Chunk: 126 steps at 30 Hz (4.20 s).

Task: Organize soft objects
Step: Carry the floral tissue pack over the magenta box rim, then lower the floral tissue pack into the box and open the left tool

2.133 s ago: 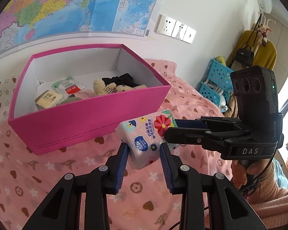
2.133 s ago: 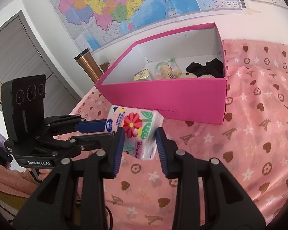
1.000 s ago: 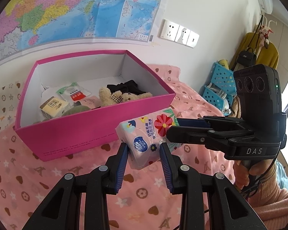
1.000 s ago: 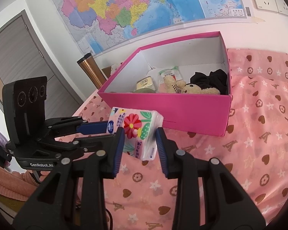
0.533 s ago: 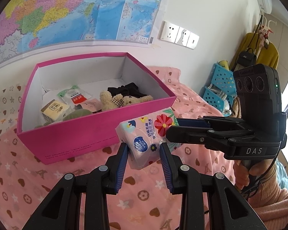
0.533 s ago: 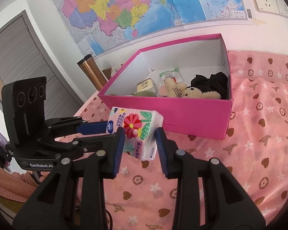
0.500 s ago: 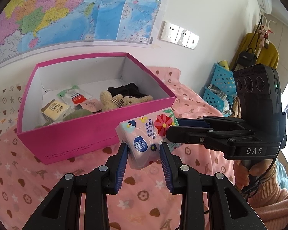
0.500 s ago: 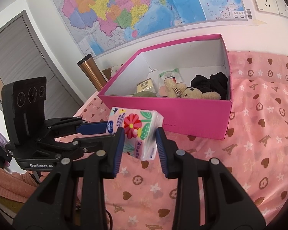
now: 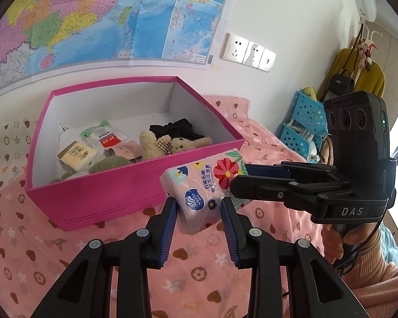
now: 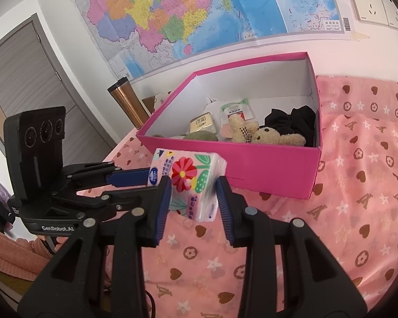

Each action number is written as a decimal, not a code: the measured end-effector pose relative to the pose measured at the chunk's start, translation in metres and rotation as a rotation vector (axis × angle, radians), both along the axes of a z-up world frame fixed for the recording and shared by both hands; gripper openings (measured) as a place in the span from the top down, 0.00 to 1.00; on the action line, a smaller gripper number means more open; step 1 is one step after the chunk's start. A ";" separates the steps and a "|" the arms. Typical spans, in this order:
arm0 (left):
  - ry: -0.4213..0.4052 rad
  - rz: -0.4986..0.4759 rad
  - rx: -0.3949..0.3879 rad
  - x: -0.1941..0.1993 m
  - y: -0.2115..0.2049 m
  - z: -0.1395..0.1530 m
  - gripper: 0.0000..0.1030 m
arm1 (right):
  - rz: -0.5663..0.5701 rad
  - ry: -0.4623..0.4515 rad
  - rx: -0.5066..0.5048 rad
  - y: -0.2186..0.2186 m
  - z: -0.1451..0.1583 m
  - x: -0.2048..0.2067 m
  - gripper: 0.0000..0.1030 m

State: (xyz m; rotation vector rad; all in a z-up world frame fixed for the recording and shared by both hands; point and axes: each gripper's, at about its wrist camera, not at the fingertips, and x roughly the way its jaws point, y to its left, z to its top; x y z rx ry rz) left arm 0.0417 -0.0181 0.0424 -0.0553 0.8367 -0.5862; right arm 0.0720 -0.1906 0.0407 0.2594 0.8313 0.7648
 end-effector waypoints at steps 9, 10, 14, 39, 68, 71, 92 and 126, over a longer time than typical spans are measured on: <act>-0.007 0.007 0.000 0.000 0.000 0.001 0.68 | 0.005 -0.012 0.003 -0.002 0.001 0.002 0.63; -0.008 0.007 0.000 0.000 0.000 0.002 0.68 | 0.005 -0.014 0.005 -0.002 0.001 0.002 0.63; -0.012 0.010 0.000 0.000 0.001 0.003 0.68 | 0.009 -0.020 0.007 -0.002 0.003 0.003 0.63; -0.025 0.029 -0.010 0.007 0.006 0.006 0.68 | 0.008 -0.042 0.014 0.003 0.008 0.009 0.63; -0.052 0.053 0.003 0.018 0.011 0.013 0.68 | 0.013 -0.063 0.024 0.011 0.015 0.021 0.63; -0.057 0.055 0.007 0.021 0.012 0.015 0.68 | 0.014 -0.065 0.026 0.011 0.016 0.023 0.63; -0.071 0.069 0.016 0.028 0.013 0.017 0.68 | 0.012 -0.073 0.031 0.014 0.019 0.029 0.63; -0.086 0.094 0.032 0.057 0.016 0.022 0.68 | 0.005 -0.085 0.029 0.021 0.025 0.055 0.63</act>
